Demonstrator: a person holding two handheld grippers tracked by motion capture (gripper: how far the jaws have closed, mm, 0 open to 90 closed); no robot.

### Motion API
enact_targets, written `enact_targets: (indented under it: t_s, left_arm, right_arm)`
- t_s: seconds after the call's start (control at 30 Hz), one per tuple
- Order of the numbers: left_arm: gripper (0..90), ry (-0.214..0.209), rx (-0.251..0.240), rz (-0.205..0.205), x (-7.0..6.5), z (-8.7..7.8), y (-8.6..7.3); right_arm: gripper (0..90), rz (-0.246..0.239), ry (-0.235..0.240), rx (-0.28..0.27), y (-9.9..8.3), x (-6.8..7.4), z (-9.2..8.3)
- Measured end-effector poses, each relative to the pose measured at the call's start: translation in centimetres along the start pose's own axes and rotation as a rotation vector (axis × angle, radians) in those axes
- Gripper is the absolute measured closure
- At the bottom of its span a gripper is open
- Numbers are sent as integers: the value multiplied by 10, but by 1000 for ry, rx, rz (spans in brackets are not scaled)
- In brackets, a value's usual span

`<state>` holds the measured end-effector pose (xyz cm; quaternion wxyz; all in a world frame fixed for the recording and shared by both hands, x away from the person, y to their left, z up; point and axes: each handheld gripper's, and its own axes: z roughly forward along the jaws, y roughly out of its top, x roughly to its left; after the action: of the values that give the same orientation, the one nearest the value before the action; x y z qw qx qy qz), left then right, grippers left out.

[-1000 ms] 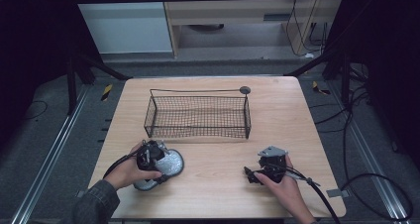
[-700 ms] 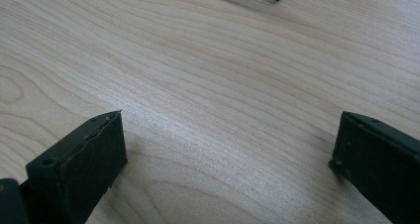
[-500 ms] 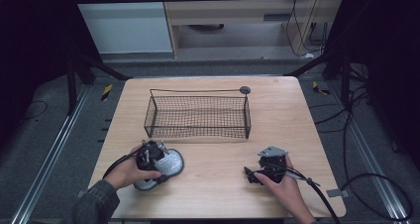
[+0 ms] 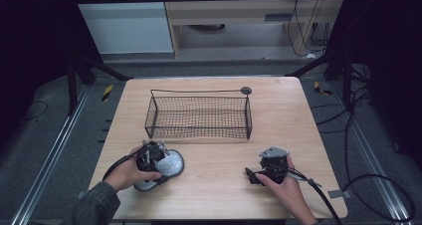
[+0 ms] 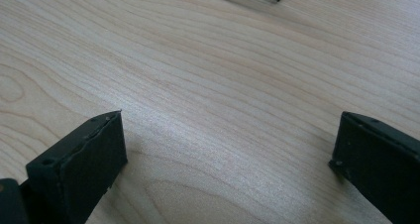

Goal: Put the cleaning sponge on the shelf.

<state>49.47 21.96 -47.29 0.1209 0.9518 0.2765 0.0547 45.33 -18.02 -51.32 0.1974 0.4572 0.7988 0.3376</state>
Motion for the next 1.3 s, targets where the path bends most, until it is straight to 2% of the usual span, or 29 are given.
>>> enact_targets:
  t_s: [0.23, 0.43, 0.5, 0.53, 0.57, 0.8, 1.03, 1.3]
  left_arm:
    - [70, 35, -40, 20, -2, -19, 3]
    - [70, 77, -66, 68, -6, -32, 7]
    - [70, 88, -70, 92, -7, -36, 9]
    - [70, 106, -80, 123, -8, -39, 12]
    - [70, 110, -90, 134, -9, -41, 13]
    - [70, 149, -89, 178, -10, -47, 23]
    - [70, 177, -103, 209, -10, -54, 33]
    - [70, 211, -109, 226, -6, -62, 39]
  right_arm:
    - [4, 0, 0, -1, 0, 0, 0]
    - [4, -1, 0, -1, 0, 0, 0]
    - [4, 0, 0, -1, 0, 0, 0]
    - [4, 0, 0, -1, 0, 0, 0]
    - [4, 0, 0, -1, 0, 0, 0]
    - [4, -1, -1, -3, 0, 0, 0]
    - [4, 5, 1, -2, 0, 0, 0]
    - [4, 5, 1, -1, 0, 0, 0]
